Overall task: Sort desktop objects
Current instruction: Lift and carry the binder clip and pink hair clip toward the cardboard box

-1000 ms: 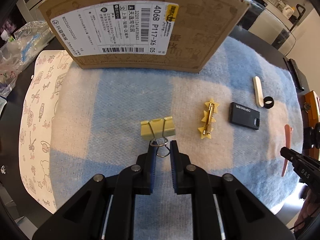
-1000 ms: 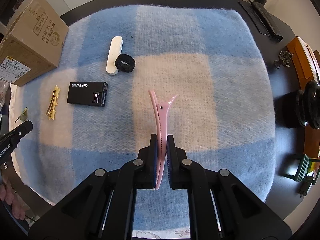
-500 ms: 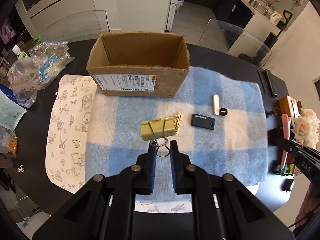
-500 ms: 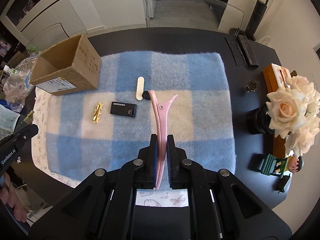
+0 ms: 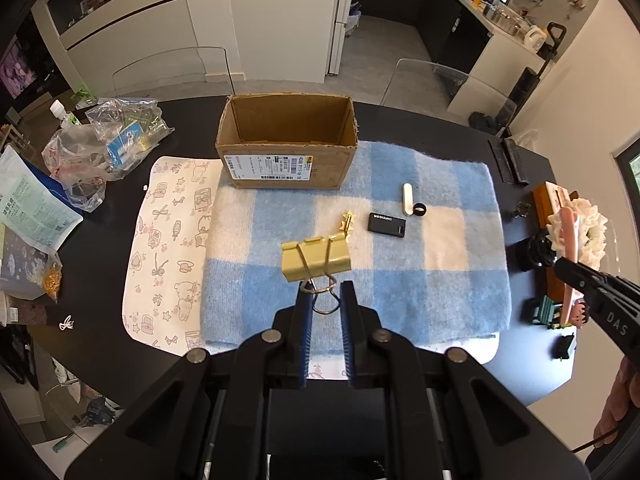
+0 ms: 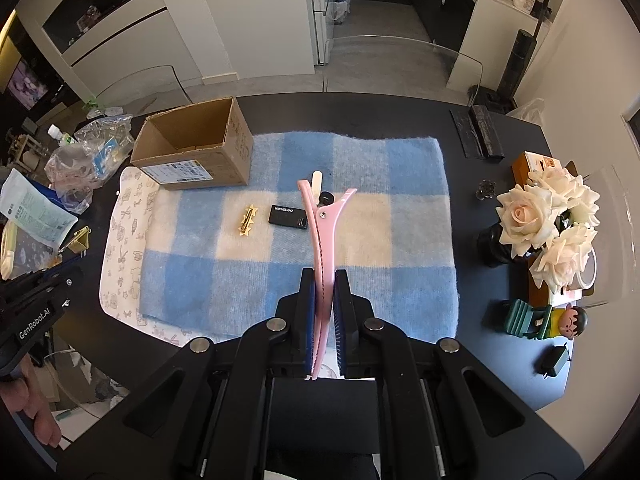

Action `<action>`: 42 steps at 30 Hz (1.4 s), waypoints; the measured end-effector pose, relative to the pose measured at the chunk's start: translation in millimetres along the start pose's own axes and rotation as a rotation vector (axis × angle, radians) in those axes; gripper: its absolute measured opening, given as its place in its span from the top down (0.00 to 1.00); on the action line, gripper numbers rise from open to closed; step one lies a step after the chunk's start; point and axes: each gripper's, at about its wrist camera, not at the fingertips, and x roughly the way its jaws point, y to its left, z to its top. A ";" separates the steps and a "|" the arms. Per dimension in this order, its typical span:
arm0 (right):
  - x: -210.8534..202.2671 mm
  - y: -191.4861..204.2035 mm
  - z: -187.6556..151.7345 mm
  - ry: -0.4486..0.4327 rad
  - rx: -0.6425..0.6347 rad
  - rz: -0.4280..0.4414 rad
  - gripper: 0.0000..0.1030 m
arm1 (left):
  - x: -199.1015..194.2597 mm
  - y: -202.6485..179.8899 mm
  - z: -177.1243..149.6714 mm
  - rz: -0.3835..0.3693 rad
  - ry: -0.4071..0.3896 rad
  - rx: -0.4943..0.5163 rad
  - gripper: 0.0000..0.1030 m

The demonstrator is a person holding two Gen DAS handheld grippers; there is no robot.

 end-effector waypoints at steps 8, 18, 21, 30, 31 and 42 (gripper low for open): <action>-7.6 15.0 -5.1 0.006 -0.019 0.000 0.92 | -7.5 2.3 0.7 -0.008 -0.028 0.005 0.87; -14.3 31.2 8.3 -0.013 -0.040 0.003 0.92 | -6.6 15.4 14.9 -0.003 -0.027 -0.003 0.87; -12.7 38.0 13.2 -0.013 -0.052 0.002 0.92 | -6.3 19.4 19.4 -0.001 -0.027 -0.005 0.87; -0.9 56.7 39.3 -0.008 -0.061 -0.003 0.92 | 3.4 30.2 42.0 -0.011 -0.023 0.003 0.87; 1.0 60.0 43.7 -0.008 -0.063 -0.005 0.92 | 5.2 32.4 45.9 -0.011 -0.023 0.002 0.87; 43.0 96.1 93.9 0.025 -0.075 -0.012 0.92 | 42.0 55.7 103.2 -0.027 -0.009 0.000 0.87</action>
